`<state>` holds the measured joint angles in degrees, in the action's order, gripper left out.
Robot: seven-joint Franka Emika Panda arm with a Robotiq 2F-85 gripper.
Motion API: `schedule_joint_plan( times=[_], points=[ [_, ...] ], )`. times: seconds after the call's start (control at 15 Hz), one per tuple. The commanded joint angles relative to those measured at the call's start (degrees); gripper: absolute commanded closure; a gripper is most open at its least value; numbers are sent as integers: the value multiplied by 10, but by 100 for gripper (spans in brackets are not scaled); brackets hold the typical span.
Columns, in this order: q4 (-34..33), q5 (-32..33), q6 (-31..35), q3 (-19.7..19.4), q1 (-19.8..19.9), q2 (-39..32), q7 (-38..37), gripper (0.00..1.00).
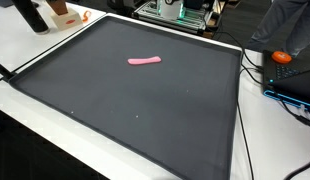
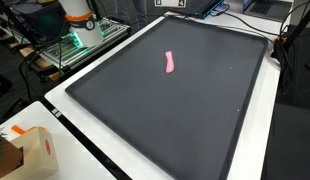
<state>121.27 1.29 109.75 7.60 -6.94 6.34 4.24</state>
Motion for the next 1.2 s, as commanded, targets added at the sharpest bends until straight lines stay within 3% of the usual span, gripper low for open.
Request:
schedule_joint_plan(
  times=[0.0,0.67,1.13],
  points=[
    [-1,1,-7,4,-6,9,1,96],
    [1,3,-15,11,-13,25,1,99],
    [39,-10,58,-9,-2,-32,78,99]
  ],
)
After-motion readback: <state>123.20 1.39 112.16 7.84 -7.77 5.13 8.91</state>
